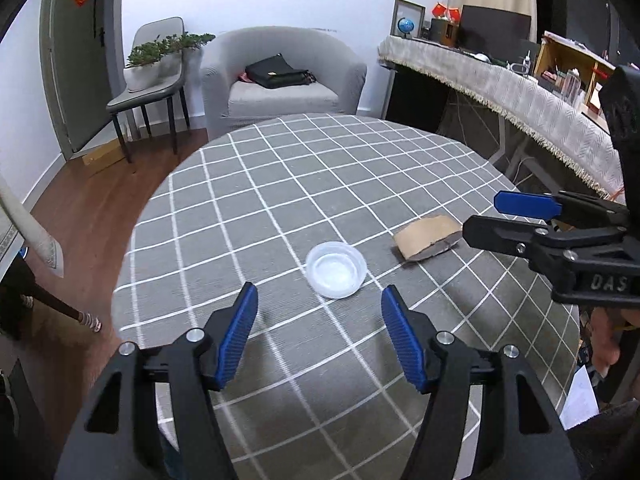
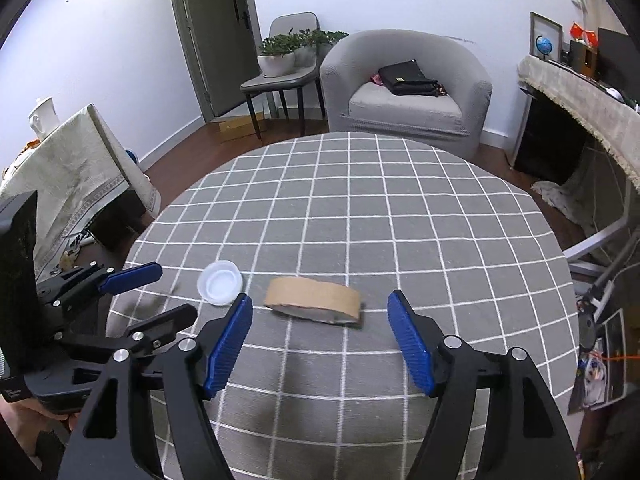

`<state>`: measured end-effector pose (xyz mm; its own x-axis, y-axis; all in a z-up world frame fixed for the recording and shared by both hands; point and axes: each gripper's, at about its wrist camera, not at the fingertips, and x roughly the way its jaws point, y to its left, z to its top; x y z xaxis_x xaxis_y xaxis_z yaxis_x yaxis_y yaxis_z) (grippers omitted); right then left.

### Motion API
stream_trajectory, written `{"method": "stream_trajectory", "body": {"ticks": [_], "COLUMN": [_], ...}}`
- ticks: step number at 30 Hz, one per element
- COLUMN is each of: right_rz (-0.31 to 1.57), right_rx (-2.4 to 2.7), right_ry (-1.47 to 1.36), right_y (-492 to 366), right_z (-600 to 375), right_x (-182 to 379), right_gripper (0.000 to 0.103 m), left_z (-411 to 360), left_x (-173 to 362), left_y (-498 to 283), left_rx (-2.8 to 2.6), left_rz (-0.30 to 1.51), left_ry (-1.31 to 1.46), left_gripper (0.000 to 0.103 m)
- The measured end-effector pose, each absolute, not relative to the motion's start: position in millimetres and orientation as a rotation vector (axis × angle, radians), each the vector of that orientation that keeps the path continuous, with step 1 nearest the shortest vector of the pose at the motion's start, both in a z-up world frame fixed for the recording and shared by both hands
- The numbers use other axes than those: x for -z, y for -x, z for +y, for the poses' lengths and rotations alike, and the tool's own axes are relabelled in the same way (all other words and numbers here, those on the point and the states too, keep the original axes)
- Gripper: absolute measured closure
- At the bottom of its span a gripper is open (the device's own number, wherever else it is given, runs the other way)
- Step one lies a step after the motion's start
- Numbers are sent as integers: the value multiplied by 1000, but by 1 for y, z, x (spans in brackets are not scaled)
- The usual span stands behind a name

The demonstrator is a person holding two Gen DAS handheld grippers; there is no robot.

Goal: Collect trash
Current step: 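Move both tools back toward the table with the plastic lid, then grasp the clear plastic lid with the left tool while the right tool grasps the cardboard strip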

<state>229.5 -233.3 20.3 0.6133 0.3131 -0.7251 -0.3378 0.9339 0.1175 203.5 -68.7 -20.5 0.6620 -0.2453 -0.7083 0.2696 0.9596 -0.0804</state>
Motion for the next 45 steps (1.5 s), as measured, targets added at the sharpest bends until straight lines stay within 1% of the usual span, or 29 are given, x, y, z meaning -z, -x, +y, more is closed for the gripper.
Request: {"method": "stream_trajectory", "body": {"ticks": [5, 10, 15, 18, 20, 27, 33, 45], "right_rz": [841, 856, 867, 883, 890, 897, 902, 921], "right_rx": [-358, -350, -347, -347, -350, -371, -381, -319], "right_ry": [29, 38, 44, 58, 66, 98, 147, 110], "right_y": [-230, -230, -229, -229, -228, -229, -233, -247], "right_z": [-241, -245, -249, -248, -246, -226, -207, -189], "right_x": [-17, -13, -9, -5, -3, -1, 5, 12], "right_gripper": [25, 22, 21, 18, 18, 15, 14, 14], "left_z": [-81, -85, -83, -82, -83, -80, -62, -44], "left_x": [28, 35, 38, 38, 37, 33, 26, 21], "left_y": [-212, -220, -227, -231, -231, -228, -224, -213], "left_rx": [277, 254, 229, 224, 224, 224, 200, 184], "left_rz": [816, 843, 855, 851, 847, 837, 822, 815], "left_ry": [-42, -42, -26, -19, -26, -5, 41, 26], "left_gripper": [36, 36, 42, 48, 61, 61, 61, 61]}}
